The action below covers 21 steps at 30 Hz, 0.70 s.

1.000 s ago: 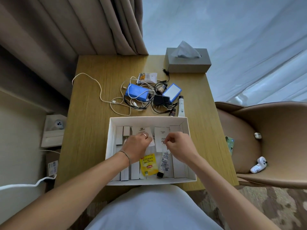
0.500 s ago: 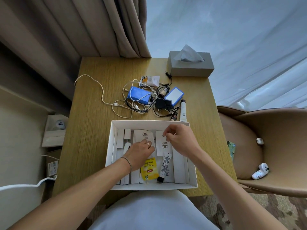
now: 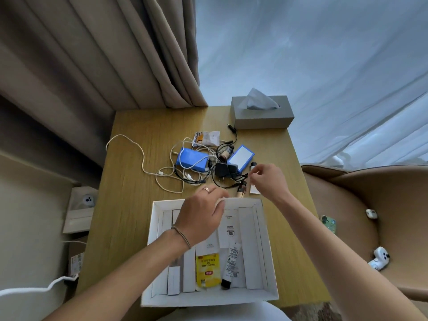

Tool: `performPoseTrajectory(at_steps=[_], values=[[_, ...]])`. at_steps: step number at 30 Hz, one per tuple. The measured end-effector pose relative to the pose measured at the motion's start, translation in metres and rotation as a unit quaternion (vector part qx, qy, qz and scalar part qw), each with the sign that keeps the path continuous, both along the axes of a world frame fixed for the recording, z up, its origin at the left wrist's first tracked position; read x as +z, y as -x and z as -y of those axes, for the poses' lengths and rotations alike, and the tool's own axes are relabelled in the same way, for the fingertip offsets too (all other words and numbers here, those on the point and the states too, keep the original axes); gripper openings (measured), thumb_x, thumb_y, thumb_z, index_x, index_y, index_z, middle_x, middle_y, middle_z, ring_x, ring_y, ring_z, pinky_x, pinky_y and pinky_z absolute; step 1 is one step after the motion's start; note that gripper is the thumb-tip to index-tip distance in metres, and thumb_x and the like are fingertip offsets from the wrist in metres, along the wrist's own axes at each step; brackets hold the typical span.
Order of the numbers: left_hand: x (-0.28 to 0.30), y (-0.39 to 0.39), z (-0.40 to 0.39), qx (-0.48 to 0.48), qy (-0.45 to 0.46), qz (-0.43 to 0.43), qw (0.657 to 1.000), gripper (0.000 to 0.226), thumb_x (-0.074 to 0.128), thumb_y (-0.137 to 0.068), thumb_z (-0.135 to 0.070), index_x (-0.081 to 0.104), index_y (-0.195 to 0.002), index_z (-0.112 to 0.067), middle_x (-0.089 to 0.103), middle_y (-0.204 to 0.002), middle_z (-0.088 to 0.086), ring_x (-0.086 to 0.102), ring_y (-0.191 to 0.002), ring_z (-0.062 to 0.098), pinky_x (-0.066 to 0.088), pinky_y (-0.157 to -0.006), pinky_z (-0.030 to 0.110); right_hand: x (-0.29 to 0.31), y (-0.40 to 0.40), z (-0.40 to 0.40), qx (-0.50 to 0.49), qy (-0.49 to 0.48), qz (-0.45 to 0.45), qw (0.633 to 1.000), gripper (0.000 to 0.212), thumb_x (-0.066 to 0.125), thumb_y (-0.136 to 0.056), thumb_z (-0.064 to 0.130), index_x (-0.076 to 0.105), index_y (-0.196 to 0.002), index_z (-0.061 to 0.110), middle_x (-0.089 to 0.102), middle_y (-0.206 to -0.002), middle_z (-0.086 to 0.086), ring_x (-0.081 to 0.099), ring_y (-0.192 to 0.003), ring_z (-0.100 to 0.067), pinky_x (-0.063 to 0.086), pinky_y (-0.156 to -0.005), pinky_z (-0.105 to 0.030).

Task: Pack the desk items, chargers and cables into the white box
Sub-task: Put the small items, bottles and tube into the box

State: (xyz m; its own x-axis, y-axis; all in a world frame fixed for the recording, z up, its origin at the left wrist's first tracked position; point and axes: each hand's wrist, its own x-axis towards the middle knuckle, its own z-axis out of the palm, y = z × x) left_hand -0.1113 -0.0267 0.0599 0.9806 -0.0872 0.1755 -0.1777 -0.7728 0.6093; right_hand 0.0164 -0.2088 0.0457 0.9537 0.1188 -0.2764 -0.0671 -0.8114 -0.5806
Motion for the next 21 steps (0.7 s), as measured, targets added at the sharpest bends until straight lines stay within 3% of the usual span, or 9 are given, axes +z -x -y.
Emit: performPoseTrajectory(at_steps=[4,7,9,14,19,21], values=[[0.005,-0.030,0.001,0.026,-0.003,-0.037,0.999,0.019,0.059,-0.092,-0.013,0.069,-0.107,-0.019,0.066,-0.103,-0.005,0.060,-0.098,0.011,0.053,-0.081,0.028,-0.038,-0.033,0.007,-0.034,0.072,-0.020,0.997,0.016,0.057,-0.090,0.017,0.073,-0.095,0.016,0.071,-0.081,0.000,0.067,-0.076,-0.018,0.059,-0.067,-0.034],[0.004,-0.048,0.006,0.024,-0.019,-0.089,0.996,0.019,0.057,-0.092,-0.016,0.068,-0.108,-0.022,0.067,-0.102,-0.006,0.060,-0.097,0.011,0.053,-0.082,0.030,-0.066,-0.043,0.009,-0.039,0.137,-0.039,0.989,0.011,0.060,-0.091,0.024,0.067,-0.097,0.017,0.066,-0.082,0.001,0.063,-0.074,-0.018,0.046,-0.054,-0.028],[0.002,-0.059,0.008,0.021,-0.035,-0.139,0.989,0.019,0.056,-0.094,-0.019,0.067,-0.108,-0.023,0.067,-0.101,-0.005,0.061,-0.095,0.012,0.054,-0.081,0.034,-0.080,-0.047,0.009,-0.038,0.164,-0.050,0.984,0.017,0.064,-0.091,0.032,0.063,-0.101,0.018,0.063,-0.087,0.000,0.063,-0.077,-0.022,0.045,-0.054,-0.029],[-0.006,-0.086,0.022,0.031,-0.081,-0.238,0.967,0.018,0.053,-0.095,-0.023,0.068,-0.104,-0.026,0.068,-0.096,-0.007,0.063,-0.091,0.014,0.054,-0.079,0.033,-0.105,-0.051,0.013,-0.044,0.167,-0.059,0.983,0.029,0.069,-0.089,0.038,0.058,-0.109,0.020,0.065,-0.101,-0.005,0.065,-0.087,-0.027,0.049,-0.062,-0.035],[-0.018,-0.105,0.047,0.049,-0.114,-0.311,0.942,0.021,0.051,-0.092,-0.022,0.070,-0.101,-0.026,0.070,-0.096,-0.005,0.064,-0.090,0.017,0.056,-0.081,0.037,-0.114,-0.055,0.019,-0.022,0.191,-0.026,0.981,0.022,0.063,-0.092,0.033,0.045,-0.095,0.020,0.067,-0.094,-0.007,0.057,-0.075,-0.029,0.043,-0.060,-0.035],[-0.026,-0.113,0.056,0.048,-0.144,-0.340,0.928,0.023,0.052,-0.091,-0.022,0.072,-0.101,-0.025,0.072,-0.098,-0.002,0.064,-0.091,0.020,0.056,-0.083,0.038,-0.114,-0.054,0.025,-0.022,0.178,-0.028,0.983,0.026,0.066,-0.090,0.029,0.042,-0.098,0.020,0.065,-0.089,-0.006,0.059,-0.074,-0.030,0.043,-0.058,-0.035]])
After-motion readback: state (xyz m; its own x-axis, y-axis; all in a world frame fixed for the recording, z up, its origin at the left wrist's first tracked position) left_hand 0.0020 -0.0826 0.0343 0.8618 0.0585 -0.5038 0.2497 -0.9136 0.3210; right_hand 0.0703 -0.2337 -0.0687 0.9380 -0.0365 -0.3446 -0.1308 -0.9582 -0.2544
